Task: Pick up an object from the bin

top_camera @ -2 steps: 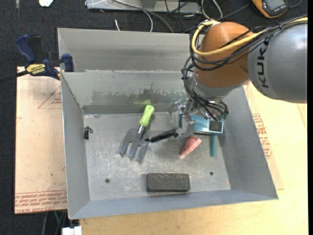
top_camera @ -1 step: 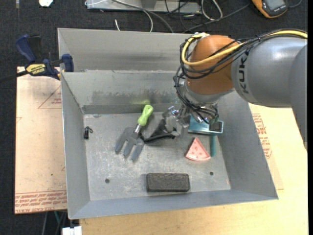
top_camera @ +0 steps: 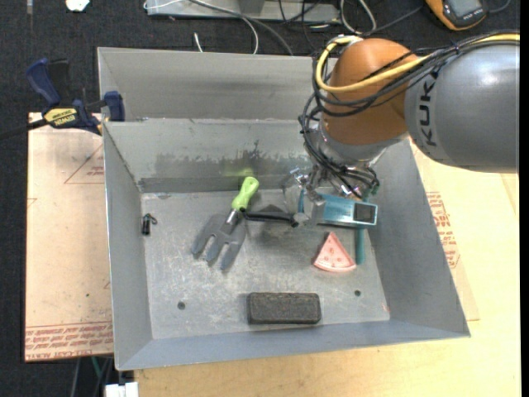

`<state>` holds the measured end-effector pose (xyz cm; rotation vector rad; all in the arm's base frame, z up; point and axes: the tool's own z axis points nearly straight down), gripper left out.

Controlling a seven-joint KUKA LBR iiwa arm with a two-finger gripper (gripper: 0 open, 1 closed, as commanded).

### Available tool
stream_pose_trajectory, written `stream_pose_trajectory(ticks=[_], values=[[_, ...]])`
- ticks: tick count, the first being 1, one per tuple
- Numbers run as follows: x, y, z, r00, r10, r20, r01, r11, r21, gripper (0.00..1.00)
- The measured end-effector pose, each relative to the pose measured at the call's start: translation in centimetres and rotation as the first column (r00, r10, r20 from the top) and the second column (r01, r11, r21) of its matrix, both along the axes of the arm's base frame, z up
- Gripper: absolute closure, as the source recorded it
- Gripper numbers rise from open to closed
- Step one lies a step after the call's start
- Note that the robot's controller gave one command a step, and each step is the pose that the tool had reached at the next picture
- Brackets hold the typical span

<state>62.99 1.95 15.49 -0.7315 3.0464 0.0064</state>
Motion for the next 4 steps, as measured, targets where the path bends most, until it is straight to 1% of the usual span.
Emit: stream_pose_trajectory(ticks=[1, 2, 3, 4], values=[[0.0, -0.7, -5.0, 0.996, -0.094, 0.003, 0.094, 0.996, 0.002, 1.0], [0.3, -1.4, -7.3, 0.991, 0.13, 0.01, -0.13, 0.992, -0.001, 1.0], [1.6, -1.8, -2.6, 0.968, 0.251, 0.004, -0.251, 0.968, 0.004, 1.0], [1.3, -2.0, 3.9, 0.989, 0.149, 0.005, -0.149, 0.989, 0.002, 1.0]])
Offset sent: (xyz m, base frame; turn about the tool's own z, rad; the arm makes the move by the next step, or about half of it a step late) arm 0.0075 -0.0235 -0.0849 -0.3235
